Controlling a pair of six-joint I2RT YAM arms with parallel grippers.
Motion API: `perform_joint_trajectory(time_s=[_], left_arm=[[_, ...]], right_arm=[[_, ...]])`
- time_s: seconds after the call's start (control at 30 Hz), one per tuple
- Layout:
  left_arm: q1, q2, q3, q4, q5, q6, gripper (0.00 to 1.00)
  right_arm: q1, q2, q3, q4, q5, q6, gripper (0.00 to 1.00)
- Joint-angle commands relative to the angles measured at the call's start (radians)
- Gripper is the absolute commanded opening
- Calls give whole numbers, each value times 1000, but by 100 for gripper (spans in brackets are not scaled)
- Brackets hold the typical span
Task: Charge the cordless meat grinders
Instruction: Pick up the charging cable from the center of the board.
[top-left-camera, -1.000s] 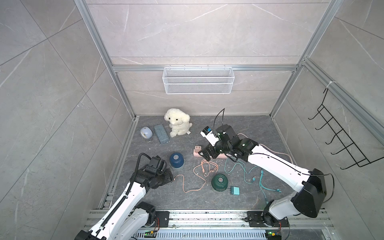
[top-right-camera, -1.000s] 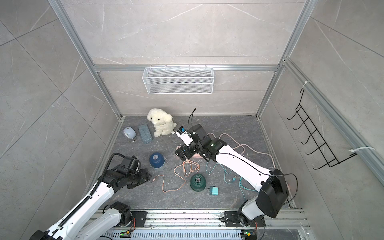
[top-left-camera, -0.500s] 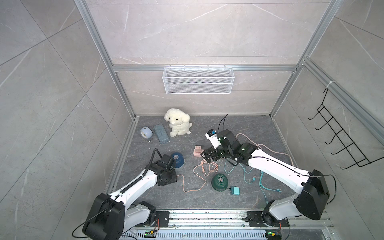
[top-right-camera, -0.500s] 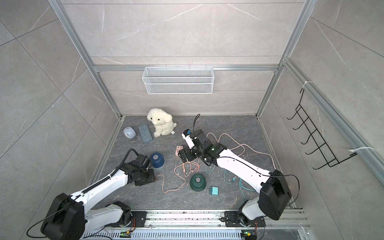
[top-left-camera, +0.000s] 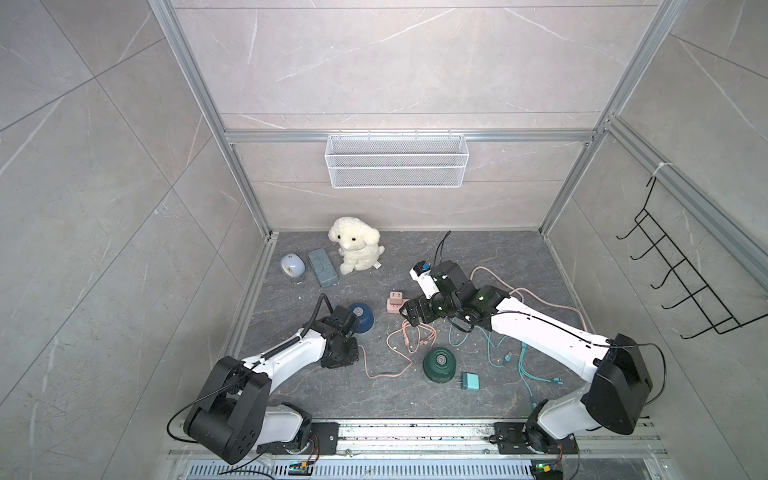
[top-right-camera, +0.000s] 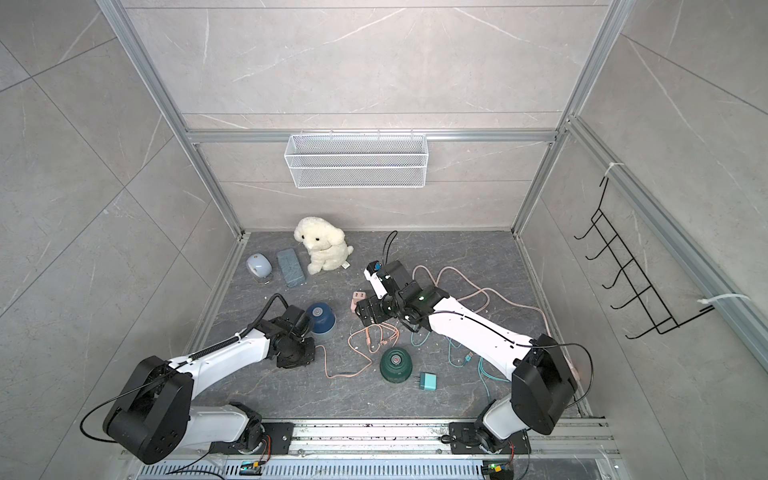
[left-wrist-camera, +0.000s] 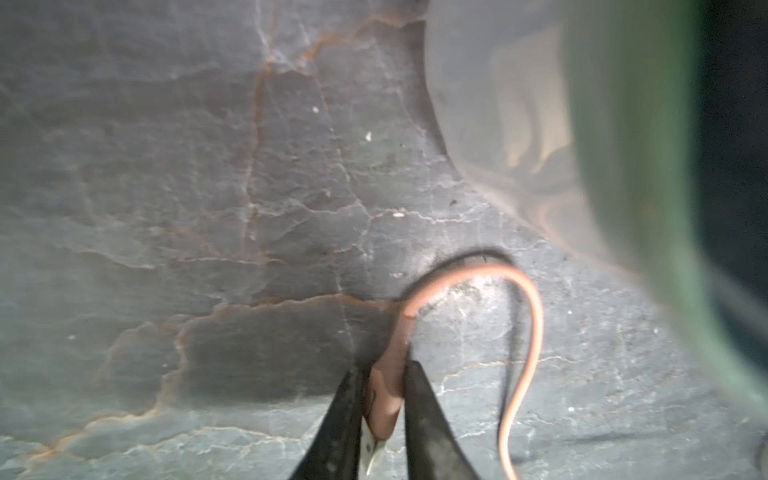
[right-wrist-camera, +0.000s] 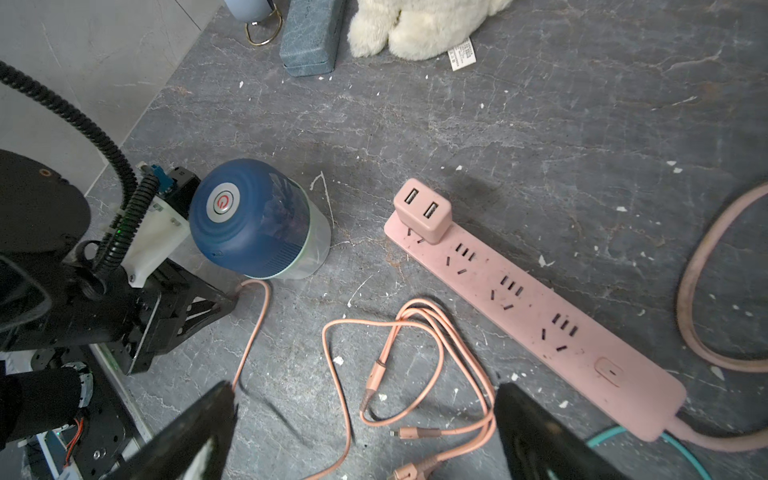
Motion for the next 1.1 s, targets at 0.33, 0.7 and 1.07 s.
perform_joint_trajectory(time_s=[0.33,0.7,1.07], left_arm=[[-142,-351,32,-163,2,-77,0],[-407,-139,421,-211,-250,-34,0],[-434,75,589,-29,-361,70,0]], right_arm=[[15,-9,3,-19,17,107,96],[56,-188,22,-60,-10,280,85],[62,-216,-78,61,-49,489,58]])
